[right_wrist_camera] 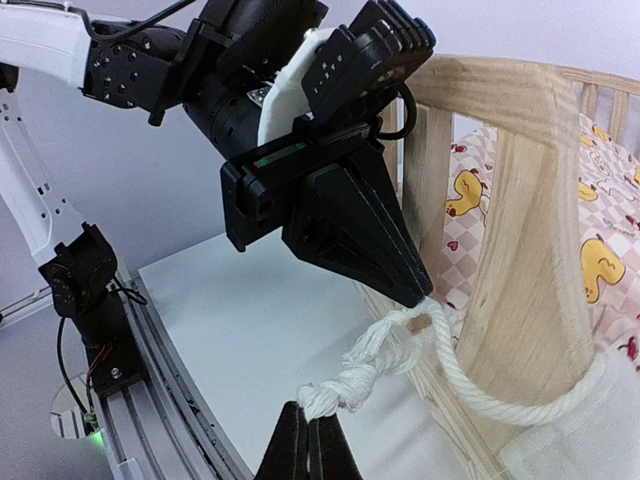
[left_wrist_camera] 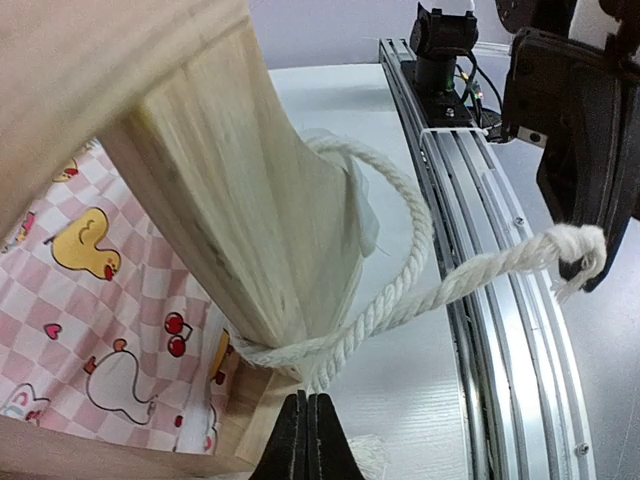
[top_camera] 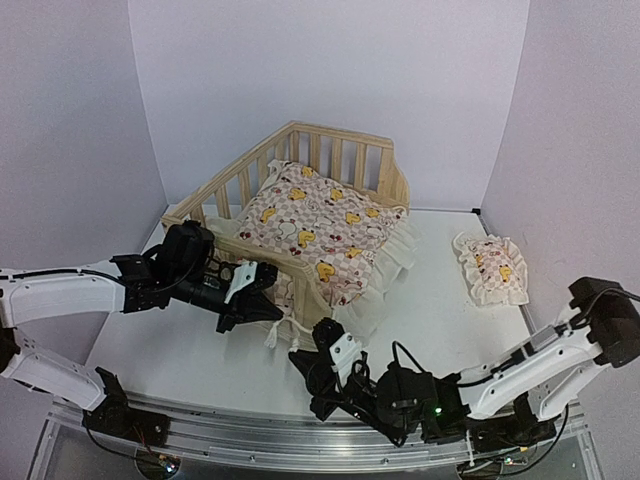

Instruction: Set up the pet bed

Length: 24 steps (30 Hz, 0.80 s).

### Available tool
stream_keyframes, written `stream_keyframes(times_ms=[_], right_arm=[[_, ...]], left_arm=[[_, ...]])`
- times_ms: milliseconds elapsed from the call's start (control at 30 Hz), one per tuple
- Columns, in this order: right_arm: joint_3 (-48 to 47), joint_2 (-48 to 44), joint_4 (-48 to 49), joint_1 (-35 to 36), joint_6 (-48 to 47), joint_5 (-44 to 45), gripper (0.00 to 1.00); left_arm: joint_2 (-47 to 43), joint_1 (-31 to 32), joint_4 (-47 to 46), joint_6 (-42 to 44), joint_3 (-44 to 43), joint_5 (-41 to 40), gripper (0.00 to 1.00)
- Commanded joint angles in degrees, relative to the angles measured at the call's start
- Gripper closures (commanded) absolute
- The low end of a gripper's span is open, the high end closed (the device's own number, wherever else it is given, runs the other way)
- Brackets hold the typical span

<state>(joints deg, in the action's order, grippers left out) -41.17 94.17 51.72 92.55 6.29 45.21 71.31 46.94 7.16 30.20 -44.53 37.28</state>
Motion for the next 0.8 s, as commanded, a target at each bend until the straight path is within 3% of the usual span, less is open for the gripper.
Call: stream_keyframes(times_ms=[0,167,333,533,767], right_arm=[[0.0,-9.6,-15.8,-2.1,-0.7,-6.1,1.0],[-2.9,-15.7,-29.6,-4.3,-0.7,-10.2,1.0],[-2.8,-19.6,-35.1,-6.2,1.8,-13.5,1.0],[-4.2,-19.5,-36.3,-8.7,3.1,-16.6,1.0],[-5.3,-18.3,-36.3,-10.9,4.7,-17.5,1.0]], left_arm=[[-1.2,-0.2,-3.2,2.0,-3.0,-3.1,1.0],[-0.5,-0.1,-3.9,4.4,-1.0,-1.4,1.0],[0.0,0.9,-4.9,5.0,0.4,0.4,1.0],[-1.2,5.4,-2.4,8.9,1.7,2.5,1.0],[-1.9,6.2,-4.0,7.7,2.6,8.0,1.0]])
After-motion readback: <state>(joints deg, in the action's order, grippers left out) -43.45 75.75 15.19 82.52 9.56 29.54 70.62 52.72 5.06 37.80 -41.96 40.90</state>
